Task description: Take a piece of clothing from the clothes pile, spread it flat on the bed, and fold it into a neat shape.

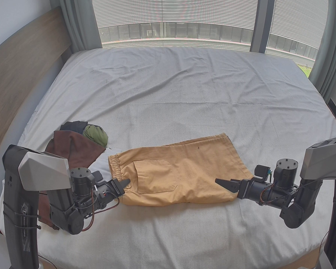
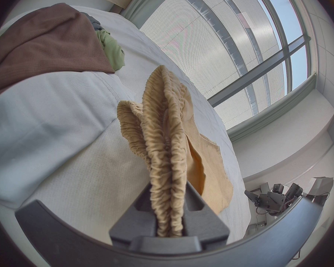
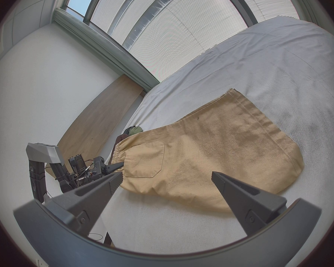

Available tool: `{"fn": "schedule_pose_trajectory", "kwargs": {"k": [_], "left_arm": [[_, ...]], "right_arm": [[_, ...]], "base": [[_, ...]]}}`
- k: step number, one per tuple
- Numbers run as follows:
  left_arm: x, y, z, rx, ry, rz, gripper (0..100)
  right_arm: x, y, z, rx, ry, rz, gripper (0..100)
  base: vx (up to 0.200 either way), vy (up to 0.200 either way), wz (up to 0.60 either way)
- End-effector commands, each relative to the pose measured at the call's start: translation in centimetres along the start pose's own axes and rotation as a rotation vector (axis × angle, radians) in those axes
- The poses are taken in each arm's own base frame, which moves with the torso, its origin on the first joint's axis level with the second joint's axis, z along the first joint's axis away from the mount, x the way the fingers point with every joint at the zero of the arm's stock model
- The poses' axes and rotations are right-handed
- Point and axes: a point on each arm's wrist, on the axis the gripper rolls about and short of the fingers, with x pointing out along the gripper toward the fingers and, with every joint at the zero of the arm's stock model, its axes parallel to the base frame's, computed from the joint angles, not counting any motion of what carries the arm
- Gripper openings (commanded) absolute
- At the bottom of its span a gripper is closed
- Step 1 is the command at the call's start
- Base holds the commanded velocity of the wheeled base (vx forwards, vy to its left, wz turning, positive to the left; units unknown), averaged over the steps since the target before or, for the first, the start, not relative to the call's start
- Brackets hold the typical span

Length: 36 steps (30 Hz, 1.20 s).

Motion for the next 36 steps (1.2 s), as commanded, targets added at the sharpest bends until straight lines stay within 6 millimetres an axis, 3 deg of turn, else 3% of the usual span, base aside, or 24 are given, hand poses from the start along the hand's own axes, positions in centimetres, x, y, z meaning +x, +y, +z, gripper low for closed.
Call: {"fn": "schedule_pose_trajectory", "kwargs": {"k": [1, 6, 11, 19, 24, 36], "left_arm": [[-1.5, -0.3, 0.8, 0.0, -0.014, 0.008, 0], [-2.5, 0.3, 1.1, 0.021, -0.006, 0.027, 0], [-4.7, 0.7, 2.2, 0.018, -0.009, 0.031, 0], [-6.1, 1.0, 3.2, 0.008, -0.028, 0.037, 0], [-5.9, 0.5, 3.2, 0.017, -0.029, 0.018, 0], [-3.5, -3.2, 2.1, 0.08, -0.005, -0.108, 0]], "right_arm": [[0.1, -0.1, -0.2, 0.003, 0.007, -0.003, 100], [0.1, -0.1, -0.2, 0.004, 0.008, -0.004, 100], [0.1, -0.1, -0.3, 0.003, 0.009, -0.002, 100], [0.2, 0.1, -0.4, 0.001, 0.012, 0.002, 100], [0.2, 0.1, -0.4, 0.001, 0.013, 0.003, 100], [0.1, 0.2, -0.3, 0.0, 0.011, 0.003, 100]], "base": [[0.0, 0.0, 0.0], [0.0, 0.0, 0.0], [0.0, 0.0, 0.0], [0.0, 0.0, 0.0], [0.0, 0.0, 0.0], [0.0, 0.0, 0.0]]}}
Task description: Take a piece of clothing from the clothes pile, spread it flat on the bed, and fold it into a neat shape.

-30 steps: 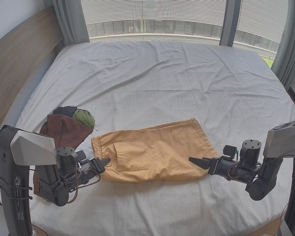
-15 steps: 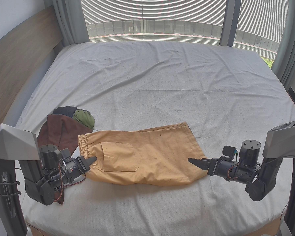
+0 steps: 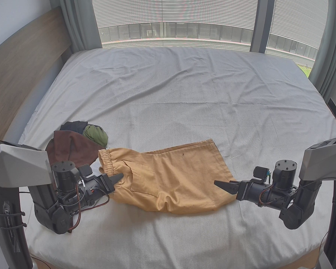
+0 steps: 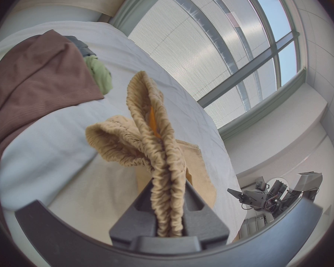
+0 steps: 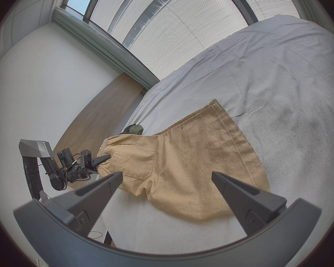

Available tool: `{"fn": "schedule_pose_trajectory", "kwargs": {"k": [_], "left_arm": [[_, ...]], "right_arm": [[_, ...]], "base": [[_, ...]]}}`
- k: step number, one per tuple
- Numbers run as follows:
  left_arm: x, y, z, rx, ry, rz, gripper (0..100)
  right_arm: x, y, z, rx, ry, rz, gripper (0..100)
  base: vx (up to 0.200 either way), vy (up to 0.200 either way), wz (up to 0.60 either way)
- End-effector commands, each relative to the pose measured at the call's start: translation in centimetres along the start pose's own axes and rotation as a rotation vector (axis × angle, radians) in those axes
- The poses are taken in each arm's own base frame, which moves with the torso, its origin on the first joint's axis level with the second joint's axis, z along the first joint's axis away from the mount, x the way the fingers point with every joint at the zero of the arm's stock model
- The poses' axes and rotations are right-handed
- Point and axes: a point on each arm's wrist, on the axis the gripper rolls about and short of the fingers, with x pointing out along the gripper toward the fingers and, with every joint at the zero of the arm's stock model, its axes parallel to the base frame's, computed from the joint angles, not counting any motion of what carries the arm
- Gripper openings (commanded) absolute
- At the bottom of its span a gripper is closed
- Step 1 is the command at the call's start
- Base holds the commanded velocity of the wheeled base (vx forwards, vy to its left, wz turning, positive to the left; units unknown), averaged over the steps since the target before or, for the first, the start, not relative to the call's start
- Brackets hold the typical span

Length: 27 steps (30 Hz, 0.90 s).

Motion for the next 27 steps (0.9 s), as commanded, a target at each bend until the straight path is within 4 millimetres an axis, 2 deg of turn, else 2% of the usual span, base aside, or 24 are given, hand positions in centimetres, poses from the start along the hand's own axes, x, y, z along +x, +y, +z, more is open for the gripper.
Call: {"fn": "schedule_pose_trajectory", "kwargs": {"k": [1, 11, 27], "left_arm": [[0.8, -1.2, -0.2, 0.019, 0.004, -0.044, 0], [2.4, -3.4, -0.7, 0.051, 0.01, -0.122, 0], [4.9, -5.7, -1.5, 0.074, 0.023, -0.167, 0]], "right_arm": [[0.0, 0.1, 0.1, -0.001, -0.004, 0.001, 100], [-0.1, 0.1, 0.2, -0.003, -0.008, 0.002, 100], [-0.2, 0.0, 0.4, -0.002, -0.014, -0.002, 100]], "base": [[0.0, 0.0, 0.0], [0.0, 0.0, 0.0], [0.0, 0.0, 0.0]]}}
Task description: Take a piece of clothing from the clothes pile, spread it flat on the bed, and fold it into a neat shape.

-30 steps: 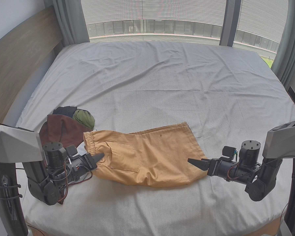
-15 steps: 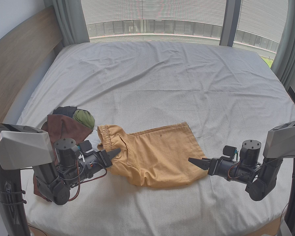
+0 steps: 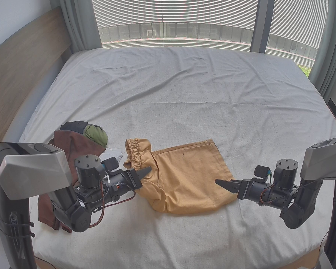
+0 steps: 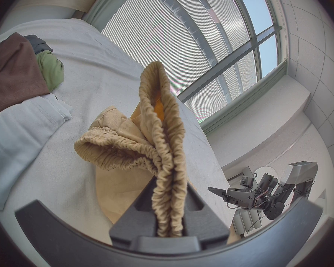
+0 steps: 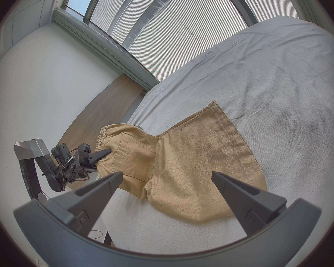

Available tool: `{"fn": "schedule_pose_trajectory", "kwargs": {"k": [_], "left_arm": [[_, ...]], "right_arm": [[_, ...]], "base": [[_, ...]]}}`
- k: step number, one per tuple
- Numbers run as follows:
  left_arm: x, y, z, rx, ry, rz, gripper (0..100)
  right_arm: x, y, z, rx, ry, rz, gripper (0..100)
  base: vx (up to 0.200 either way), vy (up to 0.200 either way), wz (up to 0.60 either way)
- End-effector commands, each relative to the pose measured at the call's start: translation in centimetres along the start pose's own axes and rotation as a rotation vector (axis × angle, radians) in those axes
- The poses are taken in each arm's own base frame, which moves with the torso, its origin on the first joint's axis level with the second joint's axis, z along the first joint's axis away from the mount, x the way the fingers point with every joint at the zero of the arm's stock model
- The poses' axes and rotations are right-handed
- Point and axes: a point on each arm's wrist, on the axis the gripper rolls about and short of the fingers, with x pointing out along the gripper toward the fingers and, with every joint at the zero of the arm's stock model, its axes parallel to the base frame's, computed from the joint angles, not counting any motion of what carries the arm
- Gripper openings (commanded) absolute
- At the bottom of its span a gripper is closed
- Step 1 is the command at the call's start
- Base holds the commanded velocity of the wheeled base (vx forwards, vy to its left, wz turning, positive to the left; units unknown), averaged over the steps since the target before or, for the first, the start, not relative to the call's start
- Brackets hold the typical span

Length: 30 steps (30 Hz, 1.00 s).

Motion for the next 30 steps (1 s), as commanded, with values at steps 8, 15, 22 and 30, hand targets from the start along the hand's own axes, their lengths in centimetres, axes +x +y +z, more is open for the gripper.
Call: {"fn": "schedule_pose_trajectory", "kwargs": {"k": [8, 15, 22, 30], "left_arm": [[2.0, -1.5, -0.2, 0.013, 0.006, -0.04, 0], [3.5, -2.9, -0.3, 0.017, 0.011, -0.066, 0], [5.2, -4.4, -0.8, 0.026, 0.025, -0.097, 0], [7.4, -6.0, -1.5, -0.001, 0.052, -0.115, 0]], "right_arm": [[-0.1, -0.1, 0.3, 0.0, -0.011, -0.002, 100], [-1.4, -0.6, 2.4, -0.006, -0.087, -0.017, 100], [-2.2, -1.1, 3.5, -0.009, -0.119, -0.02, 100], [-2.5, -1.7, 4.0, -0.008, -0.139, -0.034, 100]], "base": [[0.0, 0.0, 0.0], [0.0, 0.0, 0.0], [0.0, 0.0, 0.0], [0.0, 0.0, 0.0]]}}
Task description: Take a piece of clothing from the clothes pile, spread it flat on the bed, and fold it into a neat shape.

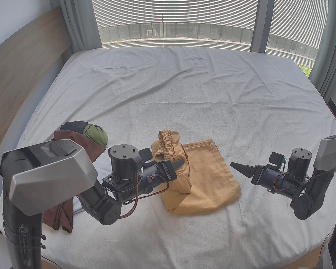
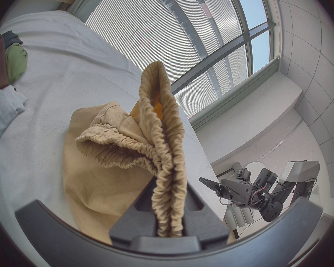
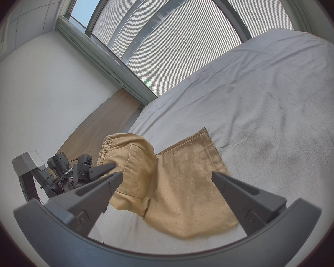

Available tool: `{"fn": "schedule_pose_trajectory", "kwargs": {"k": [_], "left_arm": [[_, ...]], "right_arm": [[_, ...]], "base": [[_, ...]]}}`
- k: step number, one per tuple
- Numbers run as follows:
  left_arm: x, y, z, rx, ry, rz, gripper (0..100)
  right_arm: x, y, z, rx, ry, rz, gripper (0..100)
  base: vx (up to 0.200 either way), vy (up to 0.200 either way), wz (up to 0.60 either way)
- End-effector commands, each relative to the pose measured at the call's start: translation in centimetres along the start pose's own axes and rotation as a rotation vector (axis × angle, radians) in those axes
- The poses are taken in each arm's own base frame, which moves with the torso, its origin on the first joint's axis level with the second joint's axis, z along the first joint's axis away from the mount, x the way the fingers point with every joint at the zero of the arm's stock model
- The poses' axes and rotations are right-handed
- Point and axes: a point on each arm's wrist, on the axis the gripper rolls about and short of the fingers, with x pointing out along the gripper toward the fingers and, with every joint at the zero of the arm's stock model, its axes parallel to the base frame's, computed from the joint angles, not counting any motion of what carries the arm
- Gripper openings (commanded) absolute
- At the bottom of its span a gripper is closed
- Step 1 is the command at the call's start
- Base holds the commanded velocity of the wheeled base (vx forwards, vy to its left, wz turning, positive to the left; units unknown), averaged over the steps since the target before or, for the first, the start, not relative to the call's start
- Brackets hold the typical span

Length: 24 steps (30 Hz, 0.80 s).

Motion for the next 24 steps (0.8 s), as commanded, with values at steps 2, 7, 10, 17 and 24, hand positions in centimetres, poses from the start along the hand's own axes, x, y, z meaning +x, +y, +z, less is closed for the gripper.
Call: {"fn": "schedule_pose_trajectory", "kwargs": {"k": [2, 7, 10, 17, 24], "left_arm": [[1.8, -0.6, -0.6, -0.01, 0.011, -0.028, 0], [3.1, -1.5, -0.5, -0.067, 0.0, -0.062, 0], [3.6, -2.1, -0.6, -0.087, 0.007, -0.067, 0], [4.8, -1.6, -2.6, -0.091, 0.051, -0.049, 0], [5.2, -1.3, -2.9, -0.089, 0.052, -0.051, 0]], "right_arm": [[-0.2, -0.4, 0.6, -0.002, -0.021, -0.011, 100], [-0.2, -0.5, 0.6, -0.001, -0.023, -0.013, 100], [-0.2, -0.6, 0.7, -0.002, -0.025, -0.014, 100], [-0.3, -0.8, 0.9, -0.001, -0.032, -0.013, 100], [-0.4, -1.0, 1.2, -0.003, -0.041, -0.013, 100]], "base": [[0.0, 0.0, 0.0], [0.0, 0.0, 0.0], [0.0, 0.0, 0.0], [0.0, 0.0, 0.0], [0.0, 0.0, 0.0]]}}
